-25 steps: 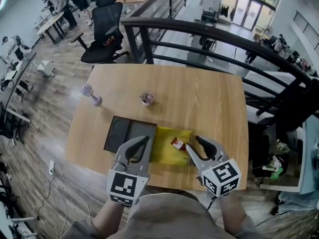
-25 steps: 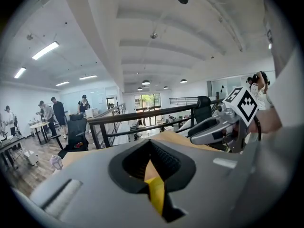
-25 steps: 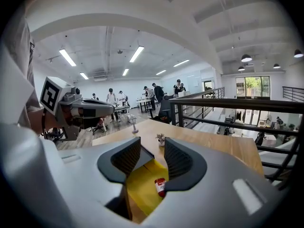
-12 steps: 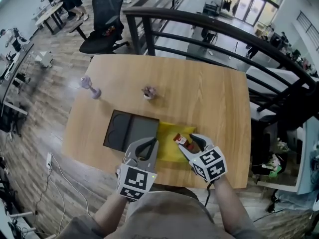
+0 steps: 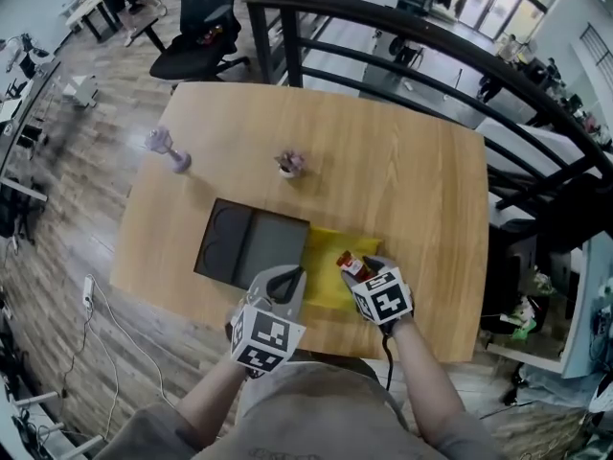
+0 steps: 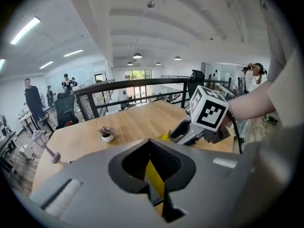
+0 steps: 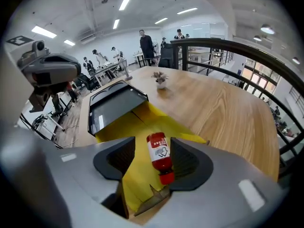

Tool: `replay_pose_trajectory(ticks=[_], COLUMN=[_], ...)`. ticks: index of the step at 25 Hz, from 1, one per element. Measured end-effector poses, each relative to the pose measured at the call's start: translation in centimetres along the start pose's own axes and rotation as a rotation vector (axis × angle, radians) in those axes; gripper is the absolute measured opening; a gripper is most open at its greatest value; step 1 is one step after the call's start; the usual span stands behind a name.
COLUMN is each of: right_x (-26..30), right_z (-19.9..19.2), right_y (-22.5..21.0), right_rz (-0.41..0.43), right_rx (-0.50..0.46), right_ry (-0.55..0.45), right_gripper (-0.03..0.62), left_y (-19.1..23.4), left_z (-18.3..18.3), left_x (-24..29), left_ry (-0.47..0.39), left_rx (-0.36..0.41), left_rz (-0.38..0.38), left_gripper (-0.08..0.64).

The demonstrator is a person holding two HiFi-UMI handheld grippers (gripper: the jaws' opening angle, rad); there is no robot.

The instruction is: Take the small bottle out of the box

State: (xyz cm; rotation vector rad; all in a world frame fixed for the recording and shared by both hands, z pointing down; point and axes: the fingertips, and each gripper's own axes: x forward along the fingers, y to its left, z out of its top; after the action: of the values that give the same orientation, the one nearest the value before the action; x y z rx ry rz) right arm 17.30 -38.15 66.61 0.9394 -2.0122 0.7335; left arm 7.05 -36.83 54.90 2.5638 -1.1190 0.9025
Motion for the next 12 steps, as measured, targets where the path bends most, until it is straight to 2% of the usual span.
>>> replay_pose_trajectory(ticks=[12], right_x=[4.9], right_z=[-3.8], right_y=[-1.3], right_rz=[-0.144], right_rx=[-0.252], right_ry=[0.272], right_gripper=[0.213], left_y=[0.8], left_z=[-2.5], left_x=[0.2], left_ry=[0.066], left_rx=[-0.018], left_rz=[0.001], left_gripper=[0.002])
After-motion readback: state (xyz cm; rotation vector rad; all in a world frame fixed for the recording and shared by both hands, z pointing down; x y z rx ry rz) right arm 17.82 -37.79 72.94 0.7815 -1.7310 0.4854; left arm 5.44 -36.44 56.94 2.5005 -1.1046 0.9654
